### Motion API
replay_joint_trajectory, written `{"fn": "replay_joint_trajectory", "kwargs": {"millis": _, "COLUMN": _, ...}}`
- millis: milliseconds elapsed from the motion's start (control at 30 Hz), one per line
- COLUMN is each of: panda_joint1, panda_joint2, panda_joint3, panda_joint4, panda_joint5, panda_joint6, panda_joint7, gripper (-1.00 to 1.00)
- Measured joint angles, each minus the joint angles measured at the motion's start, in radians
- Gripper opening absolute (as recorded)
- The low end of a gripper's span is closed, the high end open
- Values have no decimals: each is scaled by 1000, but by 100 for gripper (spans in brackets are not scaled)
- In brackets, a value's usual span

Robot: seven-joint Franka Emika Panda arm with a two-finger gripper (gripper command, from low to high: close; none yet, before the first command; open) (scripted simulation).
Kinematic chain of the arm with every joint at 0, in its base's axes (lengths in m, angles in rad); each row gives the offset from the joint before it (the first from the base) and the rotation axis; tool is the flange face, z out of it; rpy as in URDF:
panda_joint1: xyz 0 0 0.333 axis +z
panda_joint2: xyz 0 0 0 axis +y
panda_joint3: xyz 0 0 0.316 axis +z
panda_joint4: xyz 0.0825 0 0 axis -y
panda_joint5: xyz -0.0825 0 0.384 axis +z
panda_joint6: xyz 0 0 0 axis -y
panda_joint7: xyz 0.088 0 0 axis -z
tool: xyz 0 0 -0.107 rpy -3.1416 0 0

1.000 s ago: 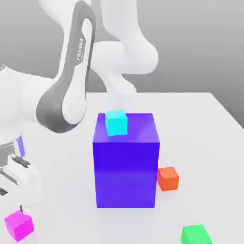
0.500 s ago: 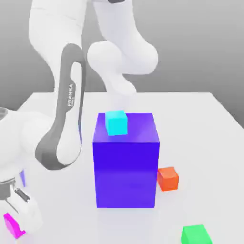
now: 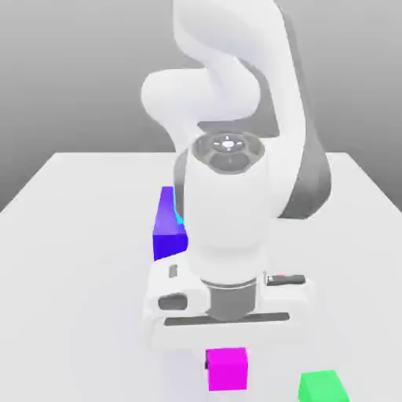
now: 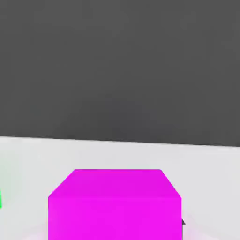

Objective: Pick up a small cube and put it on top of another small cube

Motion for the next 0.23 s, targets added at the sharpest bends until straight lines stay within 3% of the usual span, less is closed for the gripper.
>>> {"fn": "replay_joint_trajectory", "kwargs": {"millis": 100, "panda_joint1": 72, "panda_joint2": 93, "panda_joint3": 34, "panda_joint4": 24, "panda_joint5": -55, "panda_joint6": 72, "panda_joint7": 1, "gripper": -100}}
{"fn": "replay_joint_trajectory", "kwargs": {"millis": 133, "panda_joint1": 81, "panda_joint2": 119, "panda_joint3": 34, "panda_joint4": 28, "panda_joint5": -63, "panda_joint6": 94, "panda_joint7": 3, "gripper": 100}}
{"fn": "replay_joint_trajectory", "kwargs": {"millis": 233, "panda_joint1": 81, "panda_joint2": 119, "panda_joint3": 34, "panda_joint4": 28, "panda_joint5": -63, "panda_joint6": 94, "panda_joint7": 3, "gripper": 100}}
